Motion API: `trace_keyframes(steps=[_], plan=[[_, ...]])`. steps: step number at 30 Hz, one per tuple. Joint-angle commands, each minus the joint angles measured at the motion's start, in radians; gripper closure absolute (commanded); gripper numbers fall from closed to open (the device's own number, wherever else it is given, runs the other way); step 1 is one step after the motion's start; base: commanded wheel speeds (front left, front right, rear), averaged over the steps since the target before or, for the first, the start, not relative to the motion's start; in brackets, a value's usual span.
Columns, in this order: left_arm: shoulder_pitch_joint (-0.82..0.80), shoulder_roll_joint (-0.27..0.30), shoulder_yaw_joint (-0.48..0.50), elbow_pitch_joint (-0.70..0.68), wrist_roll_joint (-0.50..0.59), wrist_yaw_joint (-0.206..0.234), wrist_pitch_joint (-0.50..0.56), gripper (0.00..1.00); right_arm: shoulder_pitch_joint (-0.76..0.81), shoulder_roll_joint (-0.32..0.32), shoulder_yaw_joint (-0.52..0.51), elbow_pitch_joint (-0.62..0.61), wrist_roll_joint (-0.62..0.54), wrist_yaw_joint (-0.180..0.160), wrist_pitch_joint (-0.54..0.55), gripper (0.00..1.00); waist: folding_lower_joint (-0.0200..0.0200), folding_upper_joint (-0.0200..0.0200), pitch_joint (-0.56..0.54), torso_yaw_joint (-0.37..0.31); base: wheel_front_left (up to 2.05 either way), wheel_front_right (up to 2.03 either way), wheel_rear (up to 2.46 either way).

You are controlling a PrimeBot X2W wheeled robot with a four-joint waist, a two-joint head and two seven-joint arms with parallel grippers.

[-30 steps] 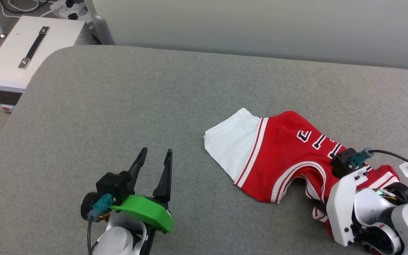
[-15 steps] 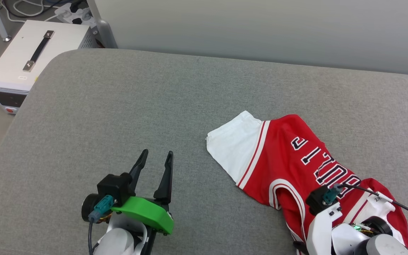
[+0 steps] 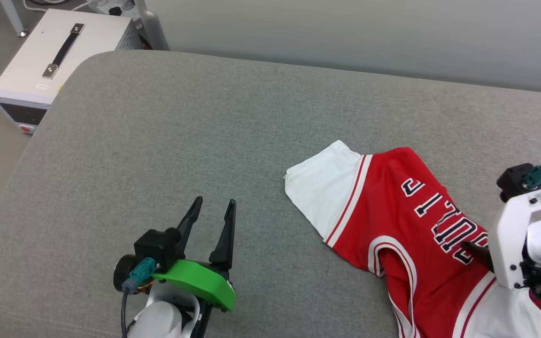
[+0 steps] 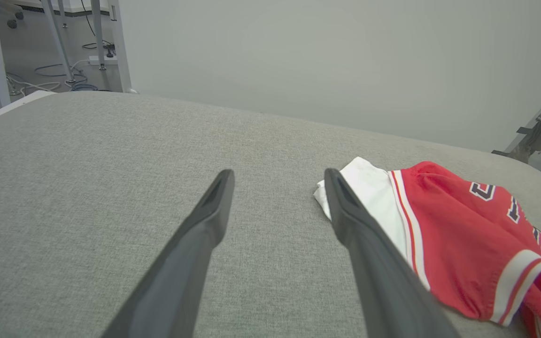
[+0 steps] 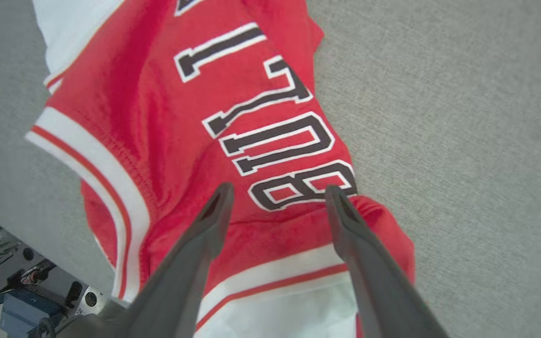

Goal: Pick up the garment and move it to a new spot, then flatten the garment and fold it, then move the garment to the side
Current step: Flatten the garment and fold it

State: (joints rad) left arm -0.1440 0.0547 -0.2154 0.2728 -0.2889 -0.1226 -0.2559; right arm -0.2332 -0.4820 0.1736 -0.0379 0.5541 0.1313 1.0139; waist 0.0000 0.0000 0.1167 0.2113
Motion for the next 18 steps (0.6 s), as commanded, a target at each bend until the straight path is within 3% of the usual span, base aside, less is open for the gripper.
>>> trace_keyframes(steps=[1, 4, 7, 12, 13, 14, 15, 18], plan=[[-0.013, -0.005, 0.0, -0.007, -0.006, 0.003, -0.006, 0.0, -0.022, -0.022, -0.012, 0.03, -0.036, -0.001, 0.01, 0.0, 0.0, 0.0, 0.023, 0.021, 0.0, 0.0, 0.0], [-0.021, -0.005, 0.0, -0.01, -0.009, 0.005, -0.006, 0.0, -0.044, -0.048, -0.027, 0.095, -0.078, -0.001, 0.01, 0.0, 0.0, 0.0, 0.042, 0.034, 0.0, 0.0, 0.0], [-0.035, -0.005, -0.003, -0.012, -0.012, 0.006, -0.006, 0.0, -0.059, -0.037, -0.044, 0.202, -0.089, -0.001, 0.002, 0.0, 0.0, 0.0, 0.07, 0.055, 0.0, 0.0, 0.0], [-0.044, -0.005, -0.004, -0.014, -0.014, 0.007, -0.006, 0.0, -0.047, -0.027, -0.029, 0.268, -0.094, -0.001, 0.004, 0.0, 0.0, 0.0, 0.089, 0.067, 0.0, 0.0, 0.0], [-0.044, -0.005, -0.004, -0.014, -0.014, 0.007, -0.006, 0.0, -0.044, -0.024, -0.027, 0.277, -0.09, -0.001, 0.011, 0.25, 0.0, 0.0, 0.09, 0.068, 0.0, 0.0, 0.0], [-0.045, -0.005, -0.004, -0.014, -0.014, 0.007, -0.006, 0.0, -0.042, -0.022, -0.025, 0.282, -0.087, -0.001, 0.015, 0.76, 0.0, 0.0, 0.091, 0.069, 0.0, 0.0, 0.0], [-0.045, -0.005, -0.005, -0.014, -0.014, 0.007, -0.006, 0.0, -0.042, -0.022, -0.023, 0.286, -0.085, -0.001, 0.015, 1.0, 0.0, 0.0, 0.092, 0.07, 0.0, 0.0, 0.0], [-0.047, -0.005, -0.006, -0.013, -0.015, 0.009, -0.006, 0.0, -0.062, -0.043, -0.012, 0.282, -0.093, -0.001, -0.017, 1.0, 0.0, 0.0, 0.091, 0.073, 0.0, 0.0, 0.0]])
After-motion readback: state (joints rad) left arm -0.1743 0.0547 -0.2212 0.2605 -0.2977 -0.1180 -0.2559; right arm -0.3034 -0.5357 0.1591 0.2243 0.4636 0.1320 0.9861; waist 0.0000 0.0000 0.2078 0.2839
